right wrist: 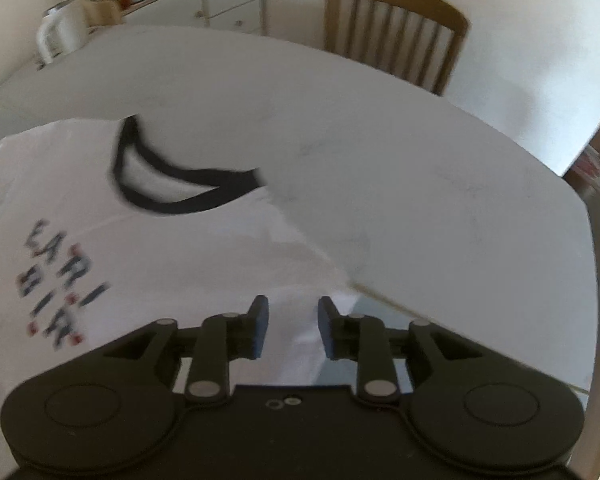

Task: Fold clothes

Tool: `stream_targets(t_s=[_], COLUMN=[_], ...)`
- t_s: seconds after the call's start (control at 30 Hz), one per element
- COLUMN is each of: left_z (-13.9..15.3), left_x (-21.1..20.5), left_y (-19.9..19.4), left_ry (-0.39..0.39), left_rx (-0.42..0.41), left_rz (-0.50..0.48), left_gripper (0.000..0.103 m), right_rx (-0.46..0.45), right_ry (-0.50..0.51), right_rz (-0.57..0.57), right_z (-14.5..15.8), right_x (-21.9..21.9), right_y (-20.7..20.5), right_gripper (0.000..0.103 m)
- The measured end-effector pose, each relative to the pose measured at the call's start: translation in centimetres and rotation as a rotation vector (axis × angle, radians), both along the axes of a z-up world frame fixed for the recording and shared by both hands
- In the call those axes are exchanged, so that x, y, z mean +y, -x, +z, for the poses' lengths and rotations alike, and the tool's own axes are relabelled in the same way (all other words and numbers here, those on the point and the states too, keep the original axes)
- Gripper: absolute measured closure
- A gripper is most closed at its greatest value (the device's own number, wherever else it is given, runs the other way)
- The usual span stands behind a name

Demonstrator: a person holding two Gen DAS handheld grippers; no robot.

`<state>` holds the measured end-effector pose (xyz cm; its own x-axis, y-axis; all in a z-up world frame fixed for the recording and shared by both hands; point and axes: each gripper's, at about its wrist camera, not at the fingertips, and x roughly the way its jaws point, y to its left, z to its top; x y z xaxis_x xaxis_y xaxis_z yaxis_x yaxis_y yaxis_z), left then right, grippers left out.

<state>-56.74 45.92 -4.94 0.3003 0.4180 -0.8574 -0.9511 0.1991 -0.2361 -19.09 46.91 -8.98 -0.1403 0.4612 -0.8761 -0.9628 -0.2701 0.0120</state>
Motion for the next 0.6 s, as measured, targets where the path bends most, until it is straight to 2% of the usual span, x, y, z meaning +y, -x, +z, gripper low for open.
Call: stream_targets(t_s=[0.13,0.27,0.53,0.6], left_z=[0.8,0.2,-1.9,-2.1], left_x=[2.7,5.9,8.5,8.7], left_y=[4.5,8.2,9.8,10.0], left_ry=[-0.062,-0.075,-0.079,-0.08], left_rx=[0.024,0.028,-0.045,-0.065], left_rz=[0.115,0.202,0.17,0.153], left_gripper=[0.025,0.025,0.026,0.035], right_rx=[-0.02,-0.007,-0.046,-0.05], right_ry=[0.027,0.059,0.056,0.048], right_rz=[0.033,0.069,0.17,0.202], right_z=[0.5,1.3,3.2,3.8], right_x=[-1.5,-1.7,0.9,1.6], right_y=[2.2,5.3,14.3,16.7], right_gripper=[0.0,0.0,0.0,0.0])
